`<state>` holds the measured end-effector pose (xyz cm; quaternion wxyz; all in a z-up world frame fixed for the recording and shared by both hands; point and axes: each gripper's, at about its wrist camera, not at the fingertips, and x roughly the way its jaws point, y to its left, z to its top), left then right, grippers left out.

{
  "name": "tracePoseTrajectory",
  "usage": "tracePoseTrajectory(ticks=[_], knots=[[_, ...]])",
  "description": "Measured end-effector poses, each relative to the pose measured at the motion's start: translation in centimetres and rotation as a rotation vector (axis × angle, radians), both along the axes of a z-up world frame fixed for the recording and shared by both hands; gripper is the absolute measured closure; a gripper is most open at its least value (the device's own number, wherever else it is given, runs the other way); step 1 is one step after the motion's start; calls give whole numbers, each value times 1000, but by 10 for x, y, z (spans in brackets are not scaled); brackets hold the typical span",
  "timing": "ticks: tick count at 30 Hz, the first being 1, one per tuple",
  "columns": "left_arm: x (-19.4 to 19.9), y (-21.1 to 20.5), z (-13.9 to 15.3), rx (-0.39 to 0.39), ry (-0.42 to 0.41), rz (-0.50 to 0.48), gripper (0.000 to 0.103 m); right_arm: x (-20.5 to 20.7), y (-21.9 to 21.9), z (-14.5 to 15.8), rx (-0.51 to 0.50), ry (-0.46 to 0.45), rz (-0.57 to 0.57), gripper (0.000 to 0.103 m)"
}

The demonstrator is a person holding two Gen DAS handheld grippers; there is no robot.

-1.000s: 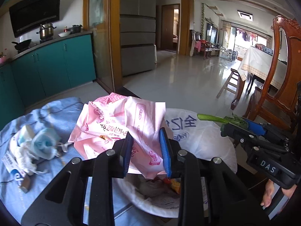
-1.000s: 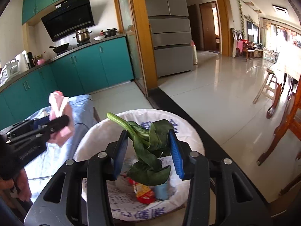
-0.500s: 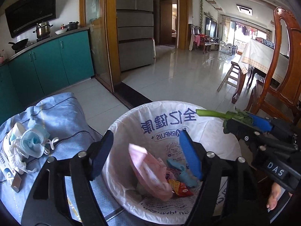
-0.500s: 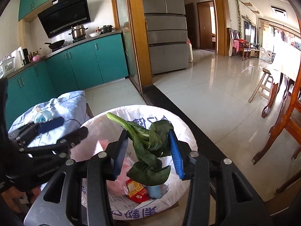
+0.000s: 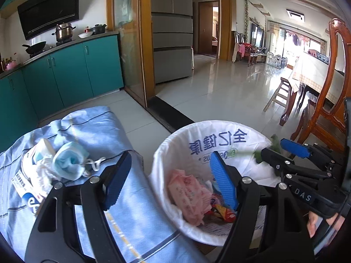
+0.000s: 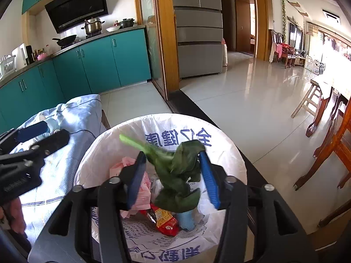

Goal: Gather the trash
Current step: 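Carry the bag and vegetable over the wastebasket and open both grippers, then move both open grippers back over the table toward the remaining trash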

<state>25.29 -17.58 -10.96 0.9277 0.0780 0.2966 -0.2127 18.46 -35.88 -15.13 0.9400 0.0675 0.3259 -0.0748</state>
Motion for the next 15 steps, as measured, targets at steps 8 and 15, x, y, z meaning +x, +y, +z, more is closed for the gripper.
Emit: tracePoseTrajectory(ticks=[8, 15], knots=[[-4, 67, 15, 66, -85, 132, 26, 9, 25, 4, 3, -17, 52, 38], [26, 200, 19, -22, -46, 471, 21, 38, 91, 16, 60, -23, 293, 31]])
